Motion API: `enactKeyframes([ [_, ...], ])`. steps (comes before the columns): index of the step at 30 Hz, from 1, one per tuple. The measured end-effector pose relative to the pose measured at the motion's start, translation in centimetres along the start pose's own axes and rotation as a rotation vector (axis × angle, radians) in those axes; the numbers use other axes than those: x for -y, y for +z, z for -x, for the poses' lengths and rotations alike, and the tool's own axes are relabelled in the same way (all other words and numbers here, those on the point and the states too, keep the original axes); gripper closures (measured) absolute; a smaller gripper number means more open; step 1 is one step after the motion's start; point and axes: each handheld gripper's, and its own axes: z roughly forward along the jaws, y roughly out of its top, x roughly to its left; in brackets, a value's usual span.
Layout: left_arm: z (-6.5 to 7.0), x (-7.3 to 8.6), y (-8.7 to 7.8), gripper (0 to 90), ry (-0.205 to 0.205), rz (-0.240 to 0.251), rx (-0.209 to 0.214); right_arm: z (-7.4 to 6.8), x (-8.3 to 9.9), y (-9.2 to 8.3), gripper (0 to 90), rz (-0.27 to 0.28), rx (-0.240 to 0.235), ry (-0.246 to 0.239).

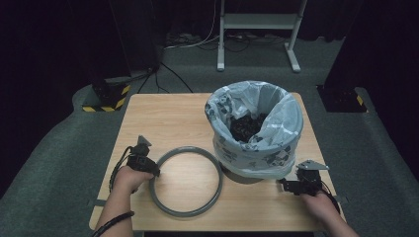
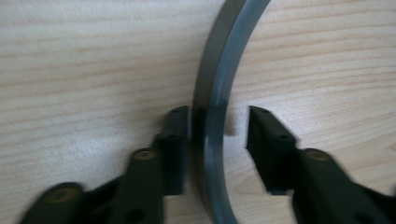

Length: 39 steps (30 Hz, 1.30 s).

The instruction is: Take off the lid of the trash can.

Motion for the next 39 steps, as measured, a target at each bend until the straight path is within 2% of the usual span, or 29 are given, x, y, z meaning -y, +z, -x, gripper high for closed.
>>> enactKeyframes([
  [1, 0.3, 0.0, -0.2, 47.4, 0.021, 0.038, -0.017, 0.0, 0.0, 0.0, 9.9, 0.0, 0.0, 0.001],
  [2, 0.3, 0.0, -0.2, 45.8, 0.021, 0.038, -0.017, 0.0, 0.0, 0.0, 9.9, 0.0, 0.0, 0.001],
  [4, 0.6, 0.0, -0.3, 43.7, 0.02, 0.074, -0.009, 0.0, 0.0, 0.0, 9.9, 0.0, 0.0, 0.0],
  [6, 1.4, 0.1, -0.4, 36.7, 0.036, 0.146, -0.02, 0.0, 0.0, 0.0, 9.8, -0.001, 0.0, 0.0],
  [9, 2.7, 0.3, -0.2, 29.1, 0.134, 0.225, -0.11, 0.0, 0.0, 0.0, 9.9, -0.001, 0.002, 0.002],
  [11, 3.3, 0.4, -0.1, 24.9, 0.159, 0.236, -0.184, 0.0, 0.0, 0.0, 10.0, 0.0, 0.003, 0.002],
  [12, 3.5, 0.4, 0.0, 23.8, 0.157, 0.24, -0.199, -0.1, 0.0, 0.0, 9.9, -0.001, 0.004, 0.002],
  [13, 3.6, 0.5, -0.1, 22.8, 0.15, 0.261, -0.199, -0.1, 0.0, 0.0, 9.9, -0.001, 0.004, 0.004],
  [15, 3.8, 0.6, -0.1, 21.7, 0.133, 0.293, -0.158, -0.1, 0.0, 0.0, 9.9, -0.001, 0.004, 0.004],
  [19, 4.3, 1.0, -0.2, 19.8, 0.147, 0.371, -0.13, -0.1, 0.0, 0.0, 9.9, -0.001, 0.003, 0.004],
  [21, 4.5, 1.3, 0.0, 15.8, 0.15, 0.406, -0.106, -0.1, 0.0, 0.0, 9.9, -0.001, 0.003, 0.005],
  [24, 5.1, 1.8, 0.7, 14.5, 0.176, 0.424, -0.112, -0.1, 0.0, 0.0, 9.9, -0.001, 0.002, 0.003],
  [27, 5.4, 2.3, 1.2, 14.4, 0.18, 0.47, -0.076, 0.0, 0.0, 0.0, 10.0, -0.001, 0.001, 0.001],
  [29, 5.6, 2.6, 1.1, 14.7, 0.205, 0.511, -0.063, 0.0, 0.0, 0.0, 10.0, -0.001, 0.001, 0.001],
  [31, 5.7, 2.8, 1.0, 14.7, 0.209, 0.545, -0.038, 0.0, 0.0, 0.0, 10.0, -0.001, 0.0, 0.001],
  [32, 5.8, 2.8, 1.0, 14.9, 0.219, 0.546, -0.026, 0.0, 0.0, 0.0, 10.1, -0.001, -0.001, 0.0],
  [35, 6.3, 3.0, 1.2, 14.4, 0.275, 0.542, -0.057, 0.0, 0.0, 0.0, 10.4, 0.0, -0.001, -0.002],
  [39, 6.4, 3.1, 1.7, 14.3, 0.286, 0.54, -0.024, 0.0, 0.0, -0.1, 10.7, 0.002, 0.005, -0.005],
])
